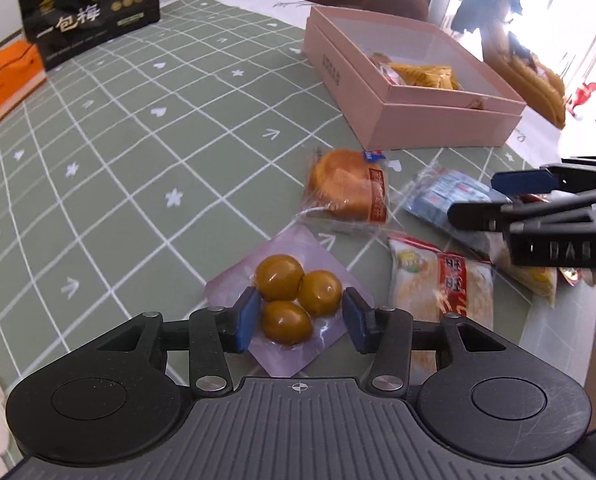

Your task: Organize snacks

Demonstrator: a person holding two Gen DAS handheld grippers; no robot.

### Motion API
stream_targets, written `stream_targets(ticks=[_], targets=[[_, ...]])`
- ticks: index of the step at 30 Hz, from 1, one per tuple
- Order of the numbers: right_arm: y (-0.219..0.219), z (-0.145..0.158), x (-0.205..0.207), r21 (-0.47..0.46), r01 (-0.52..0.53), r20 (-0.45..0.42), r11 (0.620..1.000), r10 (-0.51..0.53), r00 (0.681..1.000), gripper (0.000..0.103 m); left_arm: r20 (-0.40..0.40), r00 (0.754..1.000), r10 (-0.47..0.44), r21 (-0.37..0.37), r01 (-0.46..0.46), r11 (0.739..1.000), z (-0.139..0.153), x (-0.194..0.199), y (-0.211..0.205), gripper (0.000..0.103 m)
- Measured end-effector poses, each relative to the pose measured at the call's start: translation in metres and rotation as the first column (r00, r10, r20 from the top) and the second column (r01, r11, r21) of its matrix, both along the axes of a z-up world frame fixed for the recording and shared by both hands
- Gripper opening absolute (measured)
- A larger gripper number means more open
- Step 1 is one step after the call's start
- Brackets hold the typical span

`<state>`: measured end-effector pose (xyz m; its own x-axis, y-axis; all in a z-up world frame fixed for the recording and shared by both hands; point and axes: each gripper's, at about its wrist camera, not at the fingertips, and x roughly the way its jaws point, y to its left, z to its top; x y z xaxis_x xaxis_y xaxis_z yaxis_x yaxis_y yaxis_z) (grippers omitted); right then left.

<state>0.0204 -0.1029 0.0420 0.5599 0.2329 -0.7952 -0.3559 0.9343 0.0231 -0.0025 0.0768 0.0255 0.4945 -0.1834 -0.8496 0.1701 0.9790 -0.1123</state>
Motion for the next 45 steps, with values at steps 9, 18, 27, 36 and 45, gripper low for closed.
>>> stream_targets(ticks=[9, 18, 27, 36, 45], targets=[[-0.024, 0.011, 0.005, 0.048, 0.004, 0.004, 0.999, -0.005, 1.0, 0.064, 0.044, 0.999, -0.019, 0.024, 0.018, 1.0, -0.003, 0.015, -0.017, 0.054], [0.0, -0.005, 0.031, 0.044, -0.07, -0.05, 0.997, 0.072, 0.996, 0.071, 0.099, 0.995, 0.005, 0.002, -0.005, 1.0, -0.007, 0.007, -0.014, 0.053], [0.001, 0.008, 0.022, 0.029, -0.072, -0.066, 0.997, 0.074, 0.995, 0.059, 0.133, 0.989, 0.066, -0.035, -0.062, 0.997, 0.001, -0.013, -0.009, 0.029], [-0.056, 0.047, 0.0, 0.085, 0.035, 0.014, 0.996, -0.036, 0.999, 0.059, 0.161, 0.985, 0.069, -0.056, -0.061, 0.997, 0.019, -0.021, -0.007, 0.028], [-0.083, 0.044, -0.006, 0.103, 0.103, 0.01, 0.989, -0.104, 0.995, 0.059, 0.209, 0.978, 0.024, -0.034, -0.017, 0.999, 0.043, -0.026, -0.019, 0.007]])
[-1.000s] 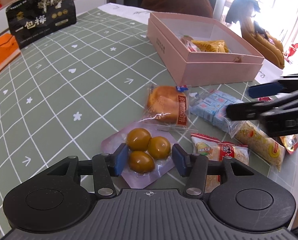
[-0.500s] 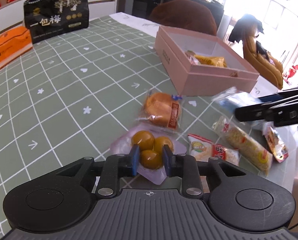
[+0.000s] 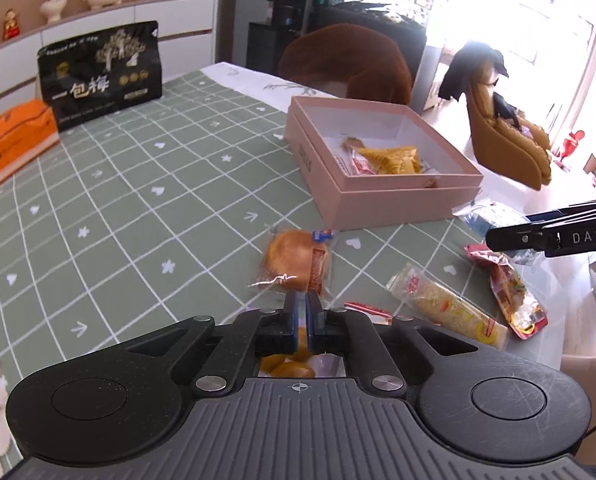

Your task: Organize snacks

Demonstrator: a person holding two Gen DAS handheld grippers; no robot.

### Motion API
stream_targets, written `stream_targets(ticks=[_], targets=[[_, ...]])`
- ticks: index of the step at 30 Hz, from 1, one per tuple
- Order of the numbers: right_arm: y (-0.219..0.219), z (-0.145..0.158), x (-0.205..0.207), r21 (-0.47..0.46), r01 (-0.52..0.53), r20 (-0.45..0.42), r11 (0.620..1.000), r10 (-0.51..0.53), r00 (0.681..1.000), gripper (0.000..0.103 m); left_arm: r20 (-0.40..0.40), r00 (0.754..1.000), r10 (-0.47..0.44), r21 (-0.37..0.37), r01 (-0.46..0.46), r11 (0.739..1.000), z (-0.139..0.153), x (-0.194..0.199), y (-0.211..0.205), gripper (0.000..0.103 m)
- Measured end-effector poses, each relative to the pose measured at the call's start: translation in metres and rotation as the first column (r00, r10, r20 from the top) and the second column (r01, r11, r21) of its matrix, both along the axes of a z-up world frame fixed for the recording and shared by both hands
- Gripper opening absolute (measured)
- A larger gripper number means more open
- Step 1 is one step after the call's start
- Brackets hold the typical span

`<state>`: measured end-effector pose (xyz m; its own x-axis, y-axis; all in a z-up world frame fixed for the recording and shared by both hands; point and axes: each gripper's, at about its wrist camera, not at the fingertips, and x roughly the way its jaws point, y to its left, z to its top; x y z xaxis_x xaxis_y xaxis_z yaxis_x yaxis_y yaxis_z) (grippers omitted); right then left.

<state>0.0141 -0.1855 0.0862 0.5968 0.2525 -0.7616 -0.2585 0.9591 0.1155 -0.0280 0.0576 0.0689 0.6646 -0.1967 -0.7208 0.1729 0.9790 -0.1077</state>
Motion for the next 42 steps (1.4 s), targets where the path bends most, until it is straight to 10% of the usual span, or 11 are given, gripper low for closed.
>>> stream_targets(ticks=[9, 16, 21, 26, 37, 42], targets=[[0.004, -0.01, -0.014, -0.005, -0.018, -0.013, 1.0, 0.018, 1.0, 0.059, -0.045, 0.997, 0.062, 0.02, -0.061, 0.998, -0.019, -0.012, 0.023, 0.015], [0.014, -0.016, -0.013, 0.002, -0.035, -0.03, 0.999, 0.035, 0.999, 0.059, -0.11, 0.991, -0.081, 0.112, 0.093, 0.989, -0.03, -0.007, -0.002, 0.019], [0.023, -0.018, -0.015, -0.012, -0.061, -0.031, 0.998, 0.061, 0.998, 0.059, -0.121, 0.971, -0.208, 0.227, 0.231, 0.946, -0.039, -0.01, -0.032, 0.053], [0.026, -0.022, -0.015, -0.021, -0.066, -0.04, 0.998, 0.065, 0.997, 0.059, -0.087, 0.982, -0.168, 0.108, 0.177, 0.978, -0.027, -0.008, -0.018, 0.053], [0.03, -0.025, -0.014, -0.022, -0.072, -0.046, 0.997, 0.071, 0.996, 0.059, -0.109, 0.987, -0.117, 0.192, 0.137, 0.972, -0.046, 0.021, -0.021, 0.059], [0.029, -0.024, -0.016, -0.027, -0.075, -0.042, 0.997, 0.073, 0.996, 0.059, -0.097, 0.992, -0.081, 0.068, 0.088, 0.994, -0.046, 0.024, -0.005, 0.056]])
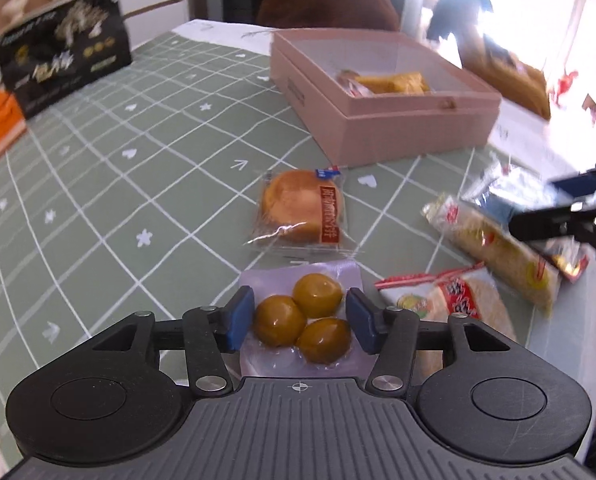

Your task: Organize snacks

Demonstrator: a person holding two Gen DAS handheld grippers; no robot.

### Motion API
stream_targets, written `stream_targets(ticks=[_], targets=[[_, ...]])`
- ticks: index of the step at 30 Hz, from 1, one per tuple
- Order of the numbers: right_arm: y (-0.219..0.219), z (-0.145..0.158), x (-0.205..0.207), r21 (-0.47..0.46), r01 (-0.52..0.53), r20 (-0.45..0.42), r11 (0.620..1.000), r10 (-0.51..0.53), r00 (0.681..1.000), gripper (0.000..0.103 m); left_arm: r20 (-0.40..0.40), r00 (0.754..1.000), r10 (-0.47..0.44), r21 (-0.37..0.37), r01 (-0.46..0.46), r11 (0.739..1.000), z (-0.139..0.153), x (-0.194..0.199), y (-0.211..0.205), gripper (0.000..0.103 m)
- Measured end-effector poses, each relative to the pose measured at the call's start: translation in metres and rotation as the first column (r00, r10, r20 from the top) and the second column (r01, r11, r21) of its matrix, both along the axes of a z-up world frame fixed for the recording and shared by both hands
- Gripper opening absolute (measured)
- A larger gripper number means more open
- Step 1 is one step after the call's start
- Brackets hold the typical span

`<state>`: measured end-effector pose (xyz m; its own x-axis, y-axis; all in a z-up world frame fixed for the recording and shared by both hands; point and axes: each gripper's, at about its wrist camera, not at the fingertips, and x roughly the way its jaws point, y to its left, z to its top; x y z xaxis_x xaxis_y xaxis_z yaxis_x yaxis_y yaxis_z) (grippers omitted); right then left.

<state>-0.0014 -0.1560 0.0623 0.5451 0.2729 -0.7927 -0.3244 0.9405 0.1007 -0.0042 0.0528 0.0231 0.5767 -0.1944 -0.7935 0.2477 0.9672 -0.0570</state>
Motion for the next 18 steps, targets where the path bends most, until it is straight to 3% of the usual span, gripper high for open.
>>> stream_targets(ticks=[4, 10, 12, 14, 18], targets=[[-0.002, 0.001, 0.001, 0.0, 0.015, 0.005, 1.0, -0.015, 1.0, 0.059, 0.034, 0.999, 0.041, -0.007, -0.041, 0.999, 0.006, -0.009, 0.003, 0.052], [-0.006, 0.011, 0.001, -0.004, 0.023, 0.035, 1.0, -0.023, 0.999, 0.059, 0.073, 0.997, 0.026, 0.01, -0.026, 1.0, 0.014, -0.022, 0.002, 0.05], [-0.007, 0.013, 0.001, -0.005, 0.026, 0.043, 1.0, -0.025, 0.999, 0.059, 0.1, 0.995, 0.031, -0.003, -0.031, 1.0, 0.025, -0.025, 0.002, 0.024], [-0.008, 0.016, 0.001, -0.006, 0.025, 0.048, 1.0, -0.025, 0.999, 0.059, 0.139, 0.99, 0.039, -0.04, -0.034, 0.999, 0.044, -0.026, 0.003, 0.008], [-0.017, 0.032, 0.004, 0.025, 0.037, 0.083, 0.999, -0.039, 0.996, 0.059, 0.27, 0.962, 0.031, -0.089, -0.007, 0.996, 0.089, -0.009, -0.003, 0.009]])
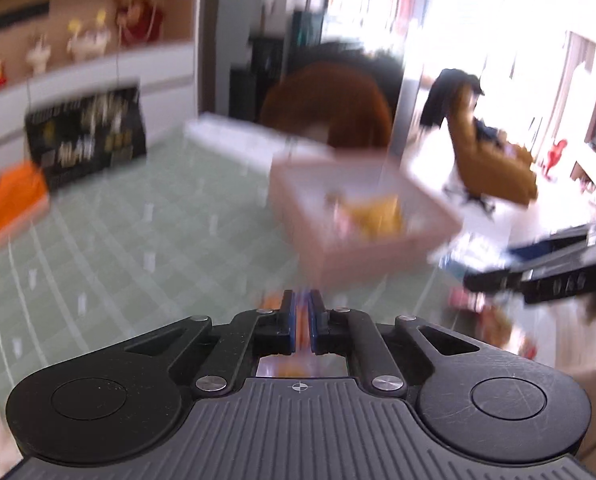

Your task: Organize snacks

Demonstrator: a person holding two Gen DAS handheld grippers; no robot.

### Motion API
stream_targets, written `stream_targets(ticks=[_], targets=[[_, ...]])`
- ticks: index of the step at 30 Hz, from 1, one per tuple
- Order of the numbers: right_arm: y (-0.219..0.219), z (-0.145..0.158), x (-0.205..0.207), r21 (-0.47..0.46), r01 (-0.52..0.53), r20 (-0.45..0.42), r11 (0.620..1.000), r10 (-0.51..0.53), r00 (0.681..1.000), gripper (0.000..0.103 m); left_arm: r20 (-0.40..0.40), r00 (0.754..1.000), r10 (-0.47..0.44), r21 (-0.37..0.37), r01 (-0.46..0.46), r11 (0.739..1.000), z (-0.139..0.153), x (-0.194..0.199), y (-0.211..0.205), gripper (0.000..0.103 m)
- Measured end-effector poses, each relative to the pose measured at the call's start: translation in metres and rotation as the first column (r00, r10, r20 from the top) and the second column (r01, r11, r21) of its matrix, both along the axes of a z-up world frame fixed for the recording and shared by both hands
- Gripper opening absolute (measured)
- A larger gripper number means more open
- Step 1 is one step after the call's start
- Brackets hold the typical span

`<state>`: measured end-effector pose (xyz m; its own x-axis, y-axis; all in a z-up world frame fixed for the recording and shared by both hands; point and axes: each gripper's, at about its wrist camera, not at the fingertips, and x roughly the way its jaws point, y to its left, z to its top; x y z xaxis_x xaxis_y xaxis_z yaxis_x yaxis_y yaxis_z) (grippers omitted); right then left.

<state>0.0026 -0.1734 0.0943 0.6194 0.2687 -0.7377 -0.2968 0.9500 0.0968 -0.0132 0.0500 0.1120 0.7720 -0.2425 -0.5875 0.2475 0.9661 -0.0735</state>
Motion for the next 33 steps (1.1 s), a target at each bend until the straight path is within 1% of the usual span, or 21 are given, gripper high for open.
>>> stream_targets(ticks=[2, 5, 7, 9, 11, 13, 15, 18, 19, 21, 25, 28, 31, 33], targets=[[-0.007, 0.014, 0.006, 0.015, 0.01, 0.032, 1.0, -0.011, 0.999, 0.059, 0.032, 0.999, -0.009, -0.029, 0.01, 1.0, 0.012, 0.013, -0.003, 0.009], [-0.016, 0.033, 0.014, 0.012, 0.032, 0.093, 0.999, -0.033, 0.995, 0.059, 0.043, 0.999, -0.028, -0.047, 0.03, 0.998, 0.016, 0.03, -0.01, 0.009], [-0.021, 0.038, 0.021, 0.013, 0.048, 0.105, 0.999, -0.049, 0.993, 0.059, 0.006, 0.999, -0.04, -0.061, 0.04, 0.997, 0.009, 0.036, -0.012, 0.011], [-0.023, 0.038, 0.025, 0.015, 0.066, 0.098, 0.998, -0.067, 0.993, 0.059, -0.079, 0.996, -0.044, -0.07, 0.039, 0.997, -0.006, 0.041, -0.01, 0.013], [-0.023, 0.032, 0.027, 0.026, 0.069, 0.08, 0.997, -0.071, 0.994, 0.059, -0.148, 0.988, -0.038, -0.058, 0.03, 0.998, -0.024, 0.038, -0.006, 0.015], [-0.02, 0.022, 0.031, 0.03, 0.062, 0.051, 0.998, -0.063, 0.997, 0.059, -0.172, 0.985, -0.014, -0.046, 0.006, 0.999, -0.04, 0.027, 0.003, 0.015], [-0.015, 0.008, 0.04, 0.038, 0.06, 0.017, 0.997, -0.061, 0.998, 0.059, -0.207, 0.978, 0.021, -0.049, -0.032, 0.998, -0.052, 0.017, 0.013, 0.015], [-0.008, -0.016, 0.06, 0.065, 0.093, -0.045, 0.994, -0.09, 0.995, 0.059, -0.237, 0.969, 0.069, -0.057, -0.085, 0.995, -0.059, 0.006, 0.031, 0.015], [-0.007, -0.022, 0.066, 0.09, 0.109, -0.047, 0.99, -0.105, 0.993, 0.06, -0.246, 0.966, 0.085, -0.06, -0.103, 0.993, -0.059, 0.003, 0.037, 0.015], [-0.005, -0.031, 0.076, 0.122, 0.134, -0.068, 0.983, -0.126, 0.99, 0.061, -0.271, 0.955, 0.121, -0.079, -0.148, 0.986, -0.061, -0.002, 0.05, 0.015], [-0.003, -0.037, 0.081, 0.132, 0.16, -0.117, 0.978, -0.145, 0.982, 0.063, -0.329, 0.928, 0.178, -0.135, -0.232, 0.963, -0.067, -0.011, 0.074, 0.015], [0.002, -0.033, 0.066, 0.116, 0.116, -0.112, 0.986, -0.103, 0.988, 0.063, -0.37, 0.91, 0.188, -0.149, -0.258, 0.954, -0.078, -0.013, 0.081, 0.015], [0.022, -0.035, 0.043, 0.04, 0.013, -0.112, 0.999, -0.008, 0.994, 0.063, -0.405, 0.897, 0.176, -0.15, -0.255, 0.955, -0.085, -0.012, 0.081, 0.015], [0.038, -0.038, 0.025, -0.006, -0.045, -0.086, 0.999, 0.044, 0.995, 0.063, -0.416, 0.893, 0.168, -0.177, -0.261, 0.949, -0.088, -0.009, 0.079, 0.015]])
